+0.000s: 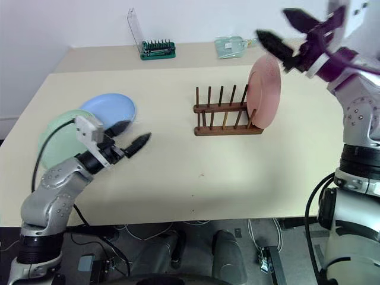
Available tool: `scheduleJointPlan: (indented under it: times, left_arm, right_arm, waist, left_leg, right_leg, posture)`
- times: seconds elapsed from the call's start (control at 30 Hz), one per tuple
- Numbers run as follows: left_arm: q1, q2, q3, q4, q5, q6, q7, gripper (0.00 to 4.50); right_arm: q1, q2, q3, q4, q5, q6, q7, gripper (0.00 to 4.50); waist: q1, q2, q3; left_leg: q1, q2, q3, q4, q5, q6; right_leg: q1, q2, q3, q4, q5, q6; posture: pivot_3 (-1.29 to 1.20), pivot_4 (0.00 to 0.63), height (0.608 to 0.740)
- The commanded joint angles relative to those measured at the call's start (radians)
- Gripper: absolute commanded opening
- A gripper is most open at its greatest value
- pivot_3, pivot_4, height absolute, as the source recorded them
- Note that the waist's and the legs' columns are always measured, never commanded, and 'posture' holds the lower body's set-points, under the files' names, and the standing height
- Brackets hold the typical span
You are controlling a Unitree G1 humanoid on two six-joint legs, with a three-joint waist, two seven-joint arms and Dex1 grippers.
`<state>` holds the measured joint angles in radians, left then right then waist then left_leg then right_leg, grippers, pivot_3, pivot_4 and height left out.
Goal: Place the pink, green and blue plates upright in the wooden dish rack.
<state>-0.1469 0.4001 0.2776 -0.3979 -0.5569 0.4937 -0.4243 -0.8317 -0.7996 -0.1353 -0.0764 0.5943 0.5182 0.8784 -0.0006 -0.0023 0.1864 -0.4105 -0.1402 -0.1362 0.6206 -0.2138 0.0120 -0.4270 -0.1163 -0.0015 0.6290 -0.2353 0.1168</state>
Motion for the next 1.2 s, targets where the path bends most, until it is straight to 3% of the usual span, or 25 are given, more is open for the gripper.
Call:
scheduleJointPlan:
  times: [0.03,0.17,0.47,0.63,0.93,1.03,1.2]
  left_arm:
    - [0.016,-0.011,0.136,-0.034,0.005,0.01,0.147,4.35]
    - [0.042,-0.035,0.312,-0.022,0.071,0.086,0.418,4.35]
    - [0.138,-0.177,0.577,-0.106,-0.125,0.301,0.665,4.35]
    - [0.142,-0.186,0.589,-0.087,-0.217,0.355,0.698,4.35]
    - [-0.012,-0.139,0.581,0.136,-0.317,0.417,0.772,4.35]
    - [-0.039,-0.144,0.579,0.173,-0.33,0.42,0.799,3.58]
    - [-0.036,-0.178,0.593,0.163,-0.354,0.391,0.839,1.12]
  right_arm:
    - [0.038,0.021,0.103,-0.116,0.0,0.012,0.079,4.0]
    - [0.085,0.115,0.269,-0.085,-0.135,-0.043,0.064,4.0]
    - [0.142,0.248,0.368,-0.004,-0.239,-0.113,0.082,4.0]
    - [0.154,0.278,0.367,-0.003,-0.25,-0.108,0.085,4.0]
    - [0.186,0.291,0.358,-0.043,-0.26,-0.1,0.074,4.0]
    - [0.193,0.292,0.351,-0.053,-0.262,-0.097,0.063,4.01]
    - [0.211,0.287,0.345,-0.069,-0.262,-0.098,0.052,4.01]
  waist:
    - [0.001,-0.001,0.0]
    - [0.007,-0.003,0.0]
    - [0.018,-0.009,0.0]
    - [0.014,-0.01,0.0]
    - [0.012,-0.01,0.0]
    - [0.013,-0.01,0.0]
    - [0.015,-0.01,0.0]
  left_leg:
    - [0.0,0.0,0.0,0.0,0.0,0.0]
    - [0.0,-0.001,0.0,0.002,0.0,0.0]
    - [0.0,-0.002,-0.001,0.004,-0.002,-0.003]
    - [0.0,-0.001,-0.001,0.007,-0.002,-0.003]
    - [0.0,-0.001,-0.001,0.007,-0.002,-0.004]
    - [0.0,-0.001,-0.001,0.006,-0.002,-0.004]
    - [0.0,-0.001,-0.001,0.007,-0.002,-0.004]
  right_leg:
    - [0.0,0.0,0.0,0.0,0.0,0.0]
    - [0.001,0.0,0.0,0.0,0.0,0.0]
    - [0.002,0.002,0.0,0.001,0.001,0.001]
    - [0.002,0.003,-0.001,0.002,0.001,0.0]
    - [0.002,0.003,-0.001,0.002,0.001,0.0]
    - [0.002,0.003,0.0,0.002,0.001,0.0]
    - [0.002,0.003,0.0,0.002,0.001,0.0]
  posture:
    - [0.0,0.15,0.74]
    - [0.0,0.15,0.74]
    - [0.0,0.15,0.74]
    - [0.0,0.15,0.74]
    - [0.0,0.15,0.74]
    - [0.0,0.15,0.74]
    - [0.0,0.15,0.74]
